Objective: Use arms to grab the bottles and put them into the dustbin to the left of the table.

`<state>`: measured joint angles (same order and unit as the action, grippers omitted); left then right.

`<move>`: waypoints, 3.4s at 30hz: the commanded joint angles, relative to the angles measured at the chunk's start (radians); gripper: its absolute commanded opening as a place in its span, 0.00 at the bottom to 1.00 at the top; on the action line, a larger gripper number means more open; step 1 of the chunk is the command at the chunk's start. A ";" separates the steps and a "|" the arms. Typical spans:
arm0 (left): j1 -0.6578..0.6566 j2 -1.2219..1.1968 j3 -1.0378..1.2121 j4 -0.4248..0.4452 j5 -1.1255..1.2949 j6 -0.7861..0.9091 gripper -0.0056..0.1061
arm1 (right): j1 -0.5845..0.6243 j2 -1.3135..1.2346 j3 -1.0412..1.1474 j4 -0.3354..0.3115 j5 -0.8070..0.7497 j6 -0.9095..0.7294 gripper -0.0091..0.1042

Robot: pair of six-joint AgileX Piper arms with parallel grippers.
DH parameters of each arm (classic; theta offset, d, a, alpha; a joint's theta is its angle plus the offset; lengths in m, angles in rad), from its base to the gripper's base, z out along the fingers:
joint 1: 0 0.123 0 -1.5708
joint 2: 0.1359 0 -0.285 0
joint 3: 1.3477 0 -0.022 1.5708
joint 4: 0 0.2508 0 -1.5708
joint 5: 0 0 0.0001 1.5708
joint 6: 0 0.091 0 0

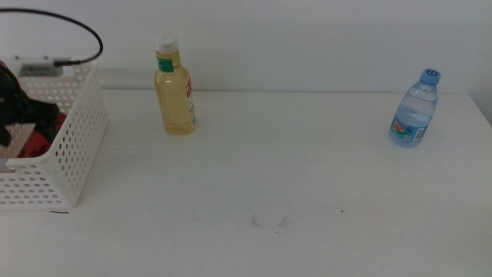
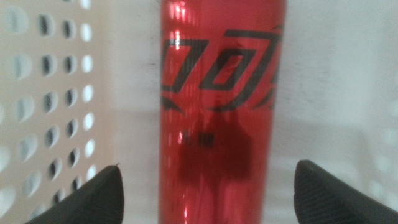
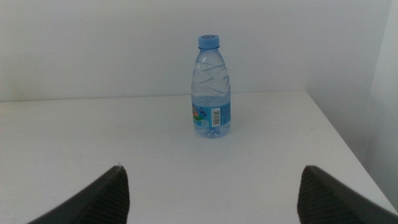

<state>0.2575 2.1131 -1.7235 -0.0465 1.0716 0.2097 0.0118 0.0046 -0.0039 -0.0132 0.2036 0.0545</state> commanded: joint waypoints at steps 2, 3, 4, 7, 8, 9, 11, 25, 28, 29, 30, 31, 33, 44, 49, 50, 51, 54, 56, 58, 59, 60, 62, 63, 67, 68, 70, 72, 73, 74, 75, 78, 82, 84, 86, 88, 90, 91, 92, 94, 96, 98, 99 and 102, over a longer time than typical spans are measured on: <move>-0.010 -0.099 -0.008 -0.015 0.036 -0.016 0.89 | -0.003 -0.005 0.004 -0.010 -0.001 -0.003 0.84; -0.017 -0.139 -0.003 -0.013 0.039 -0.016 0.89 | -0.003 -0.005 0.004 -0.010 -0.001 -0.003 0.84; -0.026 -0.183 0.003 -0.005 0.044 -0.016 0.89 | -0.003 -0.005 0.004 -0.010 -0.001 -0.003 0.84; -0.064 -0.323 0.030 0.010 0.051 -0.033 0.89 | -0.003 -0.005 0.004 -0.010 -0.001 -0.003 0.84; -0.082 -0.378 0.049 0.010 0.046 -0.033 0.89 | -0.003 -0.005 0.004 -0.010 -0.001 -0.003 0.84; -0.101 -0.438 0.076 0.010 0.036 -0.033 0.89 | -0.003 -0.005 0.004 -0.010 -0.001 -0.003 0.84; -0.146 -0.548 0.147 0.010 -0.015 -0.037 0.89 | -0.003 -0.005 0.004 -0.010 -0.001 -0.003 0.84; -0.412 -1.025 1.256 -0.002 -1.457 -0.141 0.89 | -0.003 -0.005 0.004 -0.010 -0.001 -0.003 0.84; -0.442 -0.920 1.396 -0.005 -1.747 -0.178 0.89 | -0.003 -0.005 0.004 -0.010 -0.001 -0.003 0.84; -0.452 -0.883 1.413 -0.003 -1.799 -0.196 0.89 | -0.003 -0.005 0.004 -0.010 -0.001 -0.003 0.84; -0.457 -0.833 1.420 0.013 -1.840 -0.210 0.89 | -0.003 -0.005 0.004 -0.010 -0.001 -0.003 0.84; -0.460 -0.782 1.420 0.034 -1.872 -0.217 0.89 | -0.003 -0.005 0.004 -0.010 -0.001 -0.003 0.84; -0.465 -0.687 1.413 0.072 -1.958 -0.239 0.89 | -0.003 -0.005 0.004 -0.010 -0.001 -0.003 0.84; -0.465 -0.224 1.134 0.136 -2.147 -0.300 0.89 | -0.003 -0.005 0.004 -0.010 -0.001 -0.003 0.84; -0.465 -0.126 0.990 0.136 -2.085 -0.324 0.89 | -0.003 -0.005 0.004 -0.010 -0.001 -0.003 0.84; -0.465 -0.113 0.967 0.136 -2.064 -0.324 0.89 | -0.003 -0.005 0.004 -0.010 -0.001 -0.003 0.84; -0.465 -0.098 0.940 0.141 -2.041 -0.324 0.89 | -0.003 -0.005 0.004 -0.010 -0.001 -0.003 0.84; -0.465 -0.058 0.866 0.145 -2.002 -0.324 0.89 | -0.003 -0.005 0.004 -0.010 -0.001 -0.003 0.84; -0.465 -0.027 0.827 0.144 -2.002 -0.324 0.89 | -0.003 -0.005 0.004 -0.010 -0.001 -0.003 0.84; -0.465 0.004 0.781 0.134 -2.000 -0.324 0.89 | -0.003 -0.005 0.004 -0.010 -0.001 -0.003 0.84; -0.465 0.018 0.760 0.134 -1.992 -0.324 0.89 | -0.003 -0.005 0.004 -0.010 -0.001 -0.003 0.84; -0.465 0.037 0.733 0.134 -1.980 -0.324 0.89 | -0.003 -0.005 0.004 -0.010 -0.001 -0.003 0.84; -0.465 0.069 0.674 0.141 -1.937 -0.320 0.89 | -0.003 -0.005 0.004 -0.010 -0.001 -0.003 0.84; -0.465 0.086 0.647 0.144 -1.913 -0.320 0.89 | -0.003 -0.005 0.004 -0.010 -0.001 -0.003 0.84; -0.465 0.146 0.553 0.129 -1.879 -0.320 0.89 | -0.003 -0.005 0.004 -0.010 -0.001 -0.003 0.84; -0.465 0.156 0.533 0.118 -1.879 -0.317 0.89 | -0.003 -0.005 0.004 -0.010 -0.001 -0.003 0.84; -0.465 0.181 0.490 0.116 -1.874 -0.312 0.89 | -0.003 -0.005 0.004 -0.010 -0.001 -0.003 0.84; -0.465 0.202 0.459 0.116 -1.872 -0.312 0.88 | -0.003 -0.005 0.004 -0.010 -0.001 -0.003 0.84; -0.465 0.212 0.446 0.116 -1.869 -0.312 0.86 | -0.003 -0.005 0.004 -0.010 -0.001 -0.003 0.84; -0.465 0.217 0.439 0.116 -1.867 -0.312 0.83 | -0.003 -0.005 0.004 -0.010 -0.001 -0.003 0.84; -0.465 0.219 0.439 0.116 -1.864 -0.314 0.79 | -0.003 -0.005 0.004 -0.010 -0.001 -0.003 0.84; -0.465 0.185 0.448 0.126 -1.786 -0.305 0.55 | -0.003 -0.005 0.004 -0.010 -0.001 -0.003 0.84; -0.469 0.027 0.560 0.129 -1.628 -0.312 0.28 | -0.003 -0.005 0.004 -0.010 -0.001 -0.003 0.84; -0.475 -0.076 0.640 0.126 -1.536 -0.334 0.20 | -0.003 -0.005 0.004 -0.010 -0.001 -0.003 0.84; -0.484 -0.211 0.712 0.134 -1.408 -0.374 0.13 | -0.003 -0.005 0.004 -0.010 -0.001 -0.003 0.84; -0.497 -0.325 0.761 0.136 -1.271 -0.401 0.08 | -0.003 -0.005 0.004 -0.010 -0.001 -0.003 0.84; -0.516 -0.440 0.784 0.136 -1.085 -0.422 0.05 | -0.003 -0.005 0.004 -0.010 -0.001 -0.003 0.84; -0.528 -0.500 0.781 0.125 -0.953 -0.426 0.05 | -0.003 -0.005 0.004 -0.010 -0.001 -0.003 0.84; -0.536 -0.555 0.768 0.112 -0.833 -0.420 0.05 | -0.003 -0.005 0.004 -0.010 -0.001 -0.003 0.84; -0.538 -0.636 0.718 0.059 -0.636 -0.403 0.05 | -0.003 -0.005 0.004 -0.010 -0.001 -0.003 0.84; -0.522 -0.686 0.634 0.001 -0.457 -0.303 0.06 | -0.003 -0.005 0.004 -0.010 -0.001 -0.003 0.84; -0.460 -0.687 0.501 -0.033 -0.231 -0.222 0.06 | -0.003 -0.005 0.004 -0.010 -0.001 -0.003 0.84; -0.419 -0.678 0.445 -0.044 -0.145 -0.191 0.06 | -0.003 -0.005 0.004 -0.010 -0.001 -0.003 0.84; -0.300 -0.625 0.258 -0.048 0.091 -0.100 0.06 | -0.003 -0.005 0.004 -0.010 -0.001 -0.003 0.84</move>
<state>-0.0913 1.4817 -1.3932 -0.0940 1.0799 0.0588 0.0118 0.0046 -0.0039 -0.0132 0.2036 0.0545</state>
